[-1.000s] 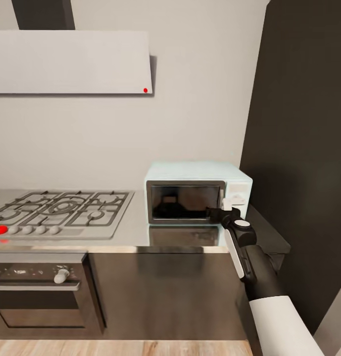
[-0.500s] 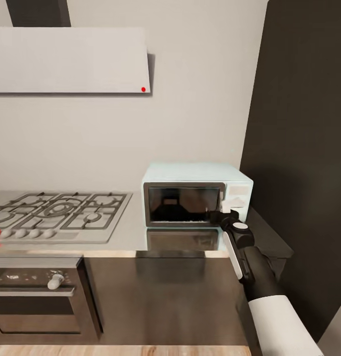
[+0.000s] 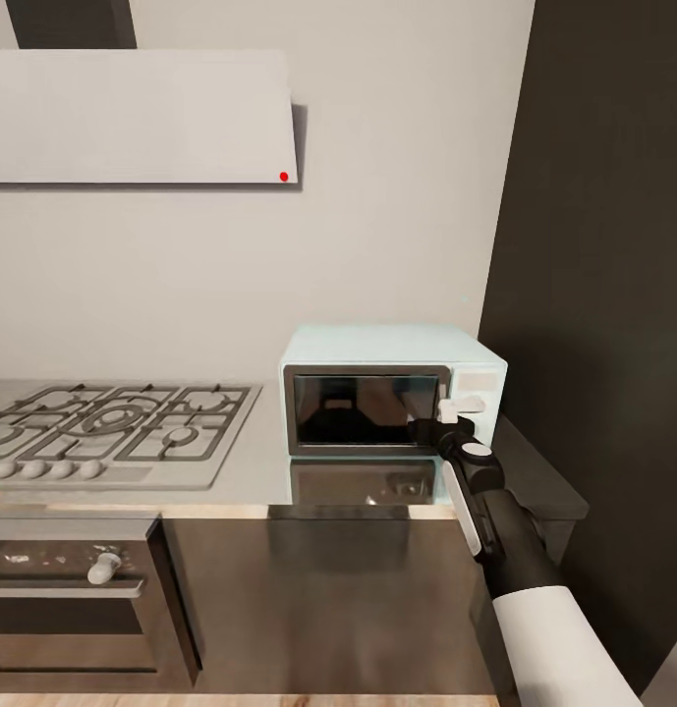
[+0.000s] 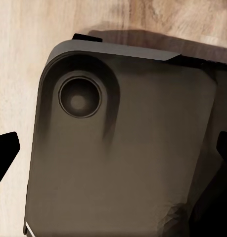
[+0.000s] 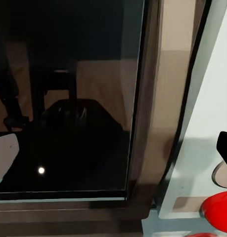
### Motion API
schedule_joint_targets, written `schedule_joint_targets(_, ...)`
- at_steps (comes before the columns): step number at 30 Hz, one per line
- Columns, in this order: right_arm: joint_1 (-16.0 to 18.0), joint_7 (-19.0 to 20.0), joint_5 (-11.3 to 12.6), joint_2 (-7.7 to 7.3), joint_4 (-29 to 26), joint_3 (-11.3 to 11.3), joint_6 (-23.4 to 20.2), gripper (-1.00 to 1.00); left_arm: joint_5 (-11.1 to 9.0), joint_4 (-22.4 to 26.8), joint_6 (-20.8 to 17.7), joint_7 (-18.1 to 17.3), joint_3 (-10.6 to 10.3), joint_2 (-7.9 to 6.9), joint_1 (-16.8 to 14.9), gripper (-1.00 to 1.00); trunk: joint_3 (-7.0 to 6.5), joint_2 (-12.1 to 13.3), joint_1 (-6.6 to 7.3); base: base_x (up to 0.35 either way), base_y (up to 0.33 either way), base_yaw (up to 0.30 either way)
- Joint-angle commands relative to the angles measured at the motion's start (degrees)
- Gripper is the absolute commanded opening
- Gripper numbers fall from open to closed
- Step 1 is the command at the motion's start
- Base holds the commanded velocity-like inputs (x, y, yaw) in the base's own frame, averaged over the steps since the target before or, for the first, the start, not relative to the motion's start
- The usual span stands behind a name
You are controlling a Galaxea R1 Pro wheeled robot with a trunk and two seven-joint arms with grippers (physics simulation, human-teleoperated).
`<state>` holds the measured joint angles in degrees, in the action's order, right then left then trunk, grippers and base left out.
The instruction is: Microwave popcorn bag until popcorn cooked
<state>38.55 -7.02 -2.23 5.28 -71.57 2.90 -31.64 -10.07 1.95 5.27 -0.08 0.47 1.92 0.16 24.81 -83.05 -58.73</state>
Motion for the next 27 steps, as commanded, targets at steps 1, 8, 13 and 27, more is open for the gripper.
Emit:
schedule_joint_targets(1, 0.0, -0.2, -0.2, 0.00, -0.1, 0.1, -0.4, 1.00, -0.4, 0.1, 0.1, 0.0, 0.0, 0.01, 0.0, 1.00, 0.05, 0.0, 0.00, 0.033, 0.000, 0.000)
schedule_joint_targets(8, 0.0, -0.2, -0.2, -0.40, -0.1, 0.1, -0.4, 1.00, -0.4, 0.1, 0.1, 0.0, 0.0, 0.01, 0.0, 1.00, 0.05, 0.0, 0.00, 0.047, -0.028, 0.000)
schedule_joint_targets(13, 0.0, -0.2, -0.2, -0.44, -0.1, 0.1, -0.4, 1.00, -0.4, 0.1, 0.1, 0.0, 0.0, 0.01, 0.0, 1.00, 0.05, 0.0, 0.00, 0.001, -0.001, 0.000)
schedule_joint_targets(27, 0.0, -0.6, -0.2, -0.44, 1.4, 0.0, 1.1, 1.00, -0.5, 0.1, 0.1, 0.0, 0.0, 0.01, 0.0, 1.00, 0.05, 0.0, 0.00, 0.019, -0.011, 0.000)
